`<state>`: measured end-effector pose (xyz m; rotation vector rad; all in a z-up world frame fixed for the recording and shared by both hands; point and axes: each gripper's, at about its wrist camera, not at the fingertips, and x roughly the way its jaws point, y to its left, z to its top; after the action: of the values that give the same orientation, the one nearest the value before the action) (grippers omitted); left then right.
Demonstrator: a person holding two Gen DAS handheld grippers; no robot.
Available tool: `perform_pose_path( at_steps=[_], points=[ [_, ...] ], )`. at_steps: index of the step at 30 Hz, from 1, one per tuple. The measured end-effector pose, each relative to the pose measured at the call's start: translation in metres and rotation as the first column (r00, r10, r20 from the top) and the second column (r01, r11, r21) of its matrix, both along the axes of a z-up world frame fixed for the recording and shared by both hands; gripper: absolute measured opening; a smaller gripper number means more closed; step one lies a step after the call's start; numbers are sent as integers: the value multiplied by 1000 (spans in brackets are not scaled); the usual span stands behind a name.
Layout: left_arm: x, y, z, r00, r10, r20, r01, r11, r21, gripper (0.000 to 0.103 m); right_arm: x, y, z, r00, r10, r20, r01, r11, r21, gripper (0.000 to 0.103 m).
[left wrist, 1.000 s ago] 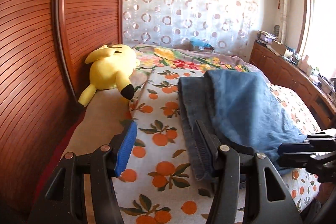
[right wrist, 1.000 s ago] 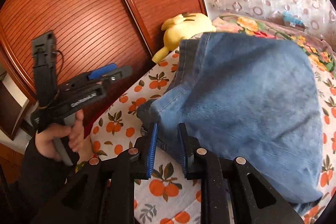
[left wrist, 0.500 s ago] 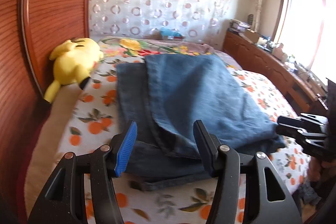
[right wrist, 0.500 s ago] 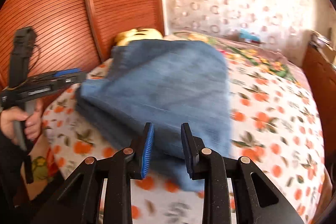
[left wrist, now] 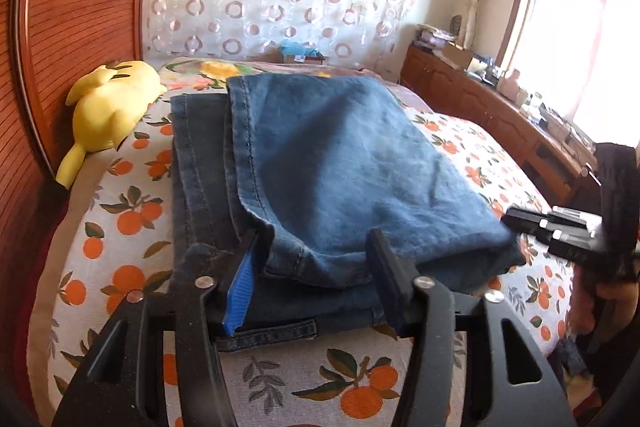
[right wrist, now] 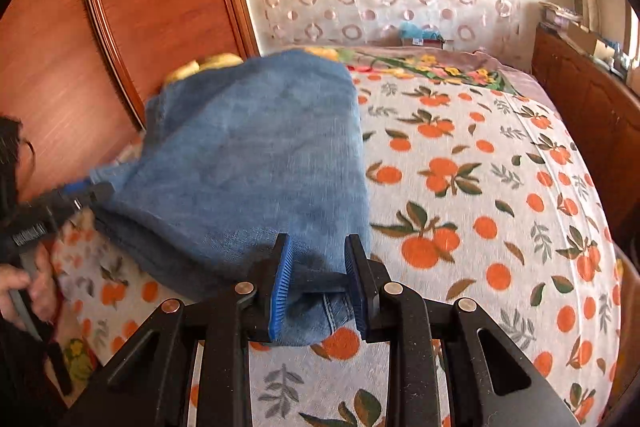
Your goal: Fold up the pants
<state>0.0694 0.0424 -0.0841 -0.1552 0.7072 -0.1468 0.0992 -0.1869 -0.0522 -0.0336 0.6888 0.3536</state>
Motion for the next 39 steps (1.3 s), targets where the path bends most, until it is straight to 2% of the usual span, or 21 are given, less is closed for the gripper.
perform_pose_path(
  at_steps=[2,4,7,13,15,18,19,20,22,27,30,35,39],
  points=[
    [1,3,0,1000,12,4,-12,1000,2,39,-2,2,-5,999,7,-31,-7,1000,-20,28],
    [1,3,-3,1000,13,-5,-13,1000,7,28,-7,3,-8,1000,-14,-6,14,1000,-24,30],
    [-3,4,-3,1000,16,1,-16,999,28,17,-8,5,-14,1000,-17,-23,17,1000,-18,30],
    [-24,5,10,997,24,73,-27,999,35,13,-7,11,-24,1000,-10,-8,9,999,-41,31],
    [-23,4,4,998,20,51,-23,997,70,13,-6,10,-30,1000,-1,-6,1,999,-41,31],
    [-17,8,-8,1000,16,-8,-16,997,75,15,-5,10,-33,1000,4,-3,-5,999,-42,31],
    [-17,10,-7,1000,21,-9,-21,997,74,20,-5,10,-33,1000,4,-1,-4,999,-46,31],
    [-17,11,-5,1000,29,-4,-29,997,76,22,-3,9,-34,1000,4,0,-4,999,-45,31],
    [-16,16,4,997,74,21,-76,991,110,37,-2,8,-35,1000,4,-2,-4,999,-37,31],
    [6,31,24,996,72,47,-77,991,109,47,-2,6,-36,1000,4,-2,-4,1000,-30,31],
    [34,35,34,997,53,49,-59,990,128,47,-3,6,-36,1000,1,1,-1,1000,-30,31],
    [83,37,33,999,35,24,-38,984,177,47,-4,5,-37,1000,1,2,-1,1000,-30,31],
    [118,43,24,999,36,-34,-29,982,188,47,-4,5,-37,1000,1,3,-1,1000,-31,31]
  ],
)
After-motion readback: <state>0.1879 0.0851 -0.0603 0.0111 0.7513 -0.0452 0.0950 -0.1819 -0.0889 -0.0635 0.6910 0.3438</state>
